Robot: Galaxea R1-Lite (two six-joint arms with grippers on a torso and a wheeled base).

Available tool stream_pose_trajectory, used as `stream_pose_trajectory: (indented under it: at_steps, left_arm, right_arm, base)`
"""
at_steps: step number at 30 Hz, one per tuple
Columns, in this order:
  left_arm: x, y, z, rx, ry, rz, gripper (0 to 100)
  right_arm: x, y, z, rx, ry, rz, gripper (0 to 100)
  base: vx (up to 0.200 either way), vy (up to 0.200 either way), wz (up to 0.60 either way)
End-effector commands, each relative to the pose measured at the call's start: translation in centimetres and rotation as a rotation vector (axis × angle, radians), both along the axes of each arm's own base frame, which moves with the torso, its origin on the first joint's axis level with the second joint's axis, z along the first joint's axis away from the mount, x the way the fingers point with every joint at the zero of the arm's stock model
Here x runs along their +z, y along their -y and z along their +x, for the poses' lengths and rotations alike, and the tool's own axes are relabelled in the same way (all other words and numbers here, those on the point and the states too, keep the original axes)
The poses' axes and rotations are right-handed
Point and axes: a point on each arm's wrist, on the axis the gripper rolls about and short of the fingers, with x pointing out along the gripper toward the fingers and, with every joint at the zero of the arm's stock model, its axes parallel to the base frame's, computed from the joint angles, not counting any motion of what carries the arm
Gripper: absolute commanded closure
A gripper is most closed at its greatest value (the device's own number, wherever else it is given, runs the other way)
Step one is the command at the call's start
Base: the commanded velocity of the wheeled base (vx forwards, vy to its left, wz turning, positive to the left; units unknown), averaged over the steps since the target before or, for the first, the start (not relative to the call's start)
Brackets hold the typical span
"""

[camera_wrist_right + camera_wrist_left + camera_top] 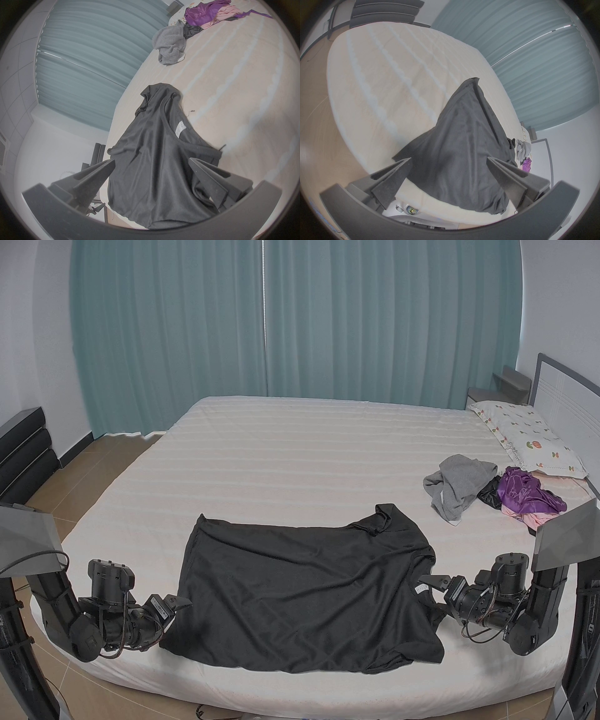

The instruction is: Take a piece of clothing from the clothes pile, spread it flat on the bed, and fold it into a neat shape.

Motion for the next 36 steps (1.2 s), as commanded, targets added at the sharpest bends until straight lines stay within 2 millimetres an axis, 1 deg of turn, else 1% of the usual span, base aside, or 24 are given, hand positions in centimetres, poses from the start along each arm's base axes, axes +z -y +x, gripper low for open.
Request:
stream_pose_trajectory:
  at_steps: [1,8,13,15,18,22,23,25,26,27,28,36]
  left_arm:
    - [-0.4,0.0,-0.6,-0.006,-0.021,0.003,0]
    - [-0.5,0.0,-0.6,-0.006,-0.020,0.006,0]
    - [-0.5,0.0,-0.3,-0.001,-0.015,0.010,0]
    - [-0.8,0.1,-0.1,0.003,-0.018,0.021,0]
    - [-1.8,0.1,1.1,0.041,0.012,0.079,0]
    - [-3.4,0.6,2.2,0.031,0.048,0.170,0]
    - [-3.4,0.6,2.2,0.031,0.048,0.170,0]
    - [-4.2,1.1,3.1,0.032,0.065,0.215,0]
    - [-4.3,1.1,3.1,0.034,0.066,0.218,0]
    - [-4.5,1.4,3.8,0.040,0.079,0.228,0]
    - [-4.5,1.4,4.1,0.044,0.084,0.231,0]
    - [-5.1,1.6,5.2,0.039,0.104,0.263,0]
  right_arm:
    - [-1.3,-0.2,-0.6,0.011,-0.039,-0.008,0]
    - [-1.5,-0.2,-0.7,0.010,-0.033,-0.007,0]
    - [-1.5,-0.2,-0.7,0.011,-0.032,-0.008,0]
    - [-1.5,-0.2,-0.7,0.010,-0.033,-0.007,0]
    - [-1.5,-0.3,-0.7,0.012,-0.030,-0.008,0]
    - [-1.6,-0.3,-0.6,0.012,-0.033,-0.010,0]
    - [-1.6,-0.3,-0.6,0.012,-0.033,-0.010,0]
    - [-1.7,-0.3,-0.6,0.013,-0.032,-0.011,0]
    - [-1.7,-0.3,-0.6,0.013,-0.032,-0.011,0]
    - [-1.7,-0.4,-0.5,0.016,-0.031,-0.011,0]
    - [-1.7,-0.5,-0.5,0.018,-0.031,-0.011,0]
    - [-1.7,-0.5,-0.5,0.020,-0.030,-0.012,0]
  base:
    - [-0.200,0.000,0.00]
    - [-0.200,0.000,0.00]
    - [0.000,0.000,0.00]
    - [0.000,0.000,0.00]
    - [0.000,0.000,0.00]
    - [0.000,0.000,0.00]
    - [0.000,0.000,0.00]
    - [0.000,0.000,0.00]
    - [0.000,0.000,0.00]
    - [0.000,0.000,0.00]
    - [0.000,0.000,0.00]
    - [0.000,0.000,0.00]
